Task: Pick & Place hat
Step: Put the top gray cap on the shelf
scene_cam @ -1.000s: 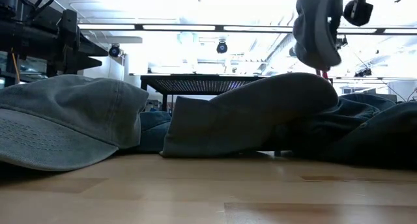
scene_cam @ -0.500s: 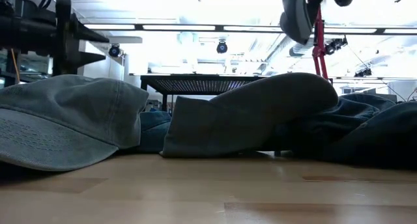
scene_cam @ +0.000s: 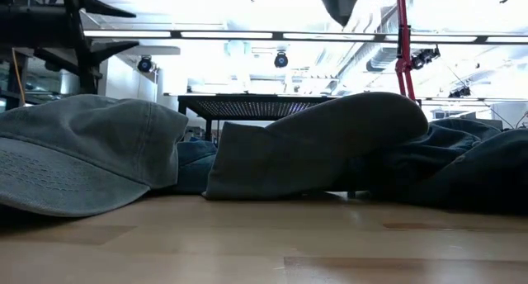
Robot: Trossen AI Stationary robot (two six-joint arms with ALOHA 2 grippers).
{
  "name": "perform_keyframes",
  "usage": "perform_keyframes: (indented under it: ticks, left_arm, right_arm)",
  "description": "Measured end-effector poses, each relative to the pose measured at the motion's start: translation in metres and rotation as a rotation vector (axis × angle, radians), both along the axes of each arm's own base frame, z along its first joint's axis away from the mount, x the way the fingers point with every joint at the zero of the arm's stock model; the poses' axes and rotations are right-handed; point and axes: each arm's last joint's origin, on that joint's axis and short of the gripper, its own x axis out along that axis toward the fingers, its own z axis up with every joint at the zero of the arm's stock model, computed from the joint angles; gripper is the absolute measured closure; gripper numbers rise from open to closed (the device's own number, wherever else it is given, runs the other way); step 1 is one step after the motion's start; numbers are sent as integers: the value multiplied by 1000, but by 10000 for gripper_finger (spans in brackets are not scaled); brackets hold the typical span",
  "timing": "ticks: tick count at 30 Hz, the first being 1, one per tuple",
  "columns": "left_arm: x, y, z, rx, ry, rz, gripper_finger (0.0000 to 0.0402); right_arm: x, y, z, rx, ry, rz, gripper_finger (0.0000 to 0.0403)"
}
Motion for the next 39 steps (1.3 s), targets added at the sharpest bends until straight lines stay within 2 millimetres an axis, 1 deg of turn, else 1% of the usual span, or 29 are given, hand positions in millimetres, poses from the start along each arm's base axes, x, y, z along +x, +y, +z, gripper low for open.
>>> perform_keyframes:
  ticks: [4, 7, 11, 14, 17, 19, 21, 24, 30, 35, 39]
  left_arm:
    - [6, -2, 24, 27, -12, -38, 195]
    - [19, -6, 40, 72, 32, -45, 195]
    - [43, -12, 68, 134, 78, -48, 195]
    - [67, -16, 90, 184, 128, -35, 195]
    - [92, -14, 110, 247, 150, -69, 195]
    - [110, -7, 126, 282, 127, -120, 195]
    - [127, 3, 137, 321, 126, -174, 195]
    - [155, 22, 147, 375, 130, -291, 195]
    - [202, 62, 166, 420, 80, -524, 195]
    - [241, 80, 189, 516, 2, -668, 195]
    - [274, 88, 199, 568, -24, -756, 195]
  right_arm:
    - [11, -2, 4, -6, -67, 45, 393]
    - [18, -3, 6, -25, -116, 64, 393]
    - [24, -4, 9, -56, -187, 83, 393]
    - [25, -4, 13, -70, -243, 113, 393]
    - [24, -3, 16, -81, -286, 157, 393]
    - [24, -2, 17, -88, -293, 186, 393]
    - [22, -1, 19, -97, -311, 214, 393]
    - [16, 2, 23, -125, -355, 273, 393]
    - [3, 8, 31, -171, -438, 425, 393]
    - [-3, 11, 35, -201, -478, 489, 393]
    - [-5, 11, 35, -206, -489, 495, 393]
